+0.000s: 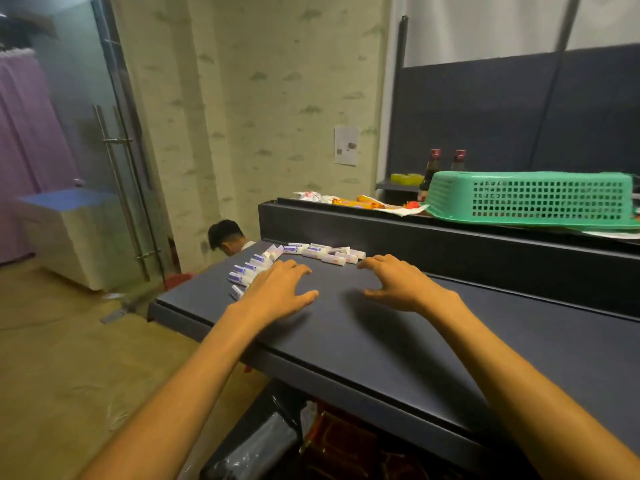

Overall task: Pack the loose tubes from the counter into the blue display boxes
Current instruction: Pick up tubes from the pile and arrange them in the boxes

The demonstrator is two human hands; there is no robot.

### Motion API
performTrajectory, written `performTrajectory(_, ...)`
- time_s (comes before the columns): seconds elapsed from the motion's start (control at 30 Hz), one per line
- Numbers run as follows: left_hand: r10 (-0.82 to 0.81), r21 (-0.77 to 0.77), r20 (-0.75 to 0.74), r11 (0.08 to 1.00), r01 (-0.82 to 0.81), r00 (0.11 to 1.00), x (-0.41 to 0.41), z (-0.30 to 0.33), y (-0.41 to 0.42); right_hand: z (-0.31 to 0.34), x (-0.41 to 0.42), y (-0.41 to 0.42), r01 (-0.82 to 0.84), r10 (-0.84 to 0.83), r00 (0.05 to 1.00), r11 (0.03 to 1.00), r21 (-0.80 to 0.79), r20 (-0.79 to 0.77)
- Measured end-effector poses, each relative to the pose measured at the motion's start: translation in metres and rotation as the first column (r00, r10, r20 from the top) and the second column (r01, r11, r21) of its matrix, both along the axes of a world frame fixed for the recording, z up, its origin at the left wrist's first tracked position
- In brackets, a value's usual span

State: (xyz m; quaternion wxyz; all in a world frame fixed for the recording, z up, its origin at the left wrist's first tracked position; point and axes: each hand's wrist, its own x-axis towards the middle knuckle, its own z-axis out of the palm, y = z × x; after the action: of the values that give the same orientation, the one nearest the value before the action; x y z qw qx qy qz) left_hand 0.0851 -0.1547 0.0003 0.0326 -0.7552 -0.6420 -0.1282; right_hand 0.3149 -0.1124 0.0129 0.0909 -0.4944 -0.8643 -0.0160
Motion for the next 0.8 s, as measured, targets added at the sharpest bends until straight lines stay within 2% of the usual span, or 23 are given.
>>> performTrajectory(0.37, -0.133, 0.004, 0.078, 0.991, 0.133, 0.988, -0.066, -0.011, 0.073, -0.006, -0.052, 0.043, 0.17, -0.17, 0.985, 0.985, -0.036, -0.004)
performTrajectory(0.6, -0.227, 0.037, 0.069, 0.974, 0.225, 0.972, -0.06, -0.008, 0.132, -0.009, -0.049, 0.077, 0.215, -0.215, 0.976, 0.976, -0.046, -0.01)
performTrajectory(0.8, -0.28, -0.01, 0.062, 0.96, 0.281, 0.958, -0.048, -0.002, 0.181, -0.009, -0.038, 0.101, 0.218, -0.219, 0.976, 0.974, -0.062, -0.019)
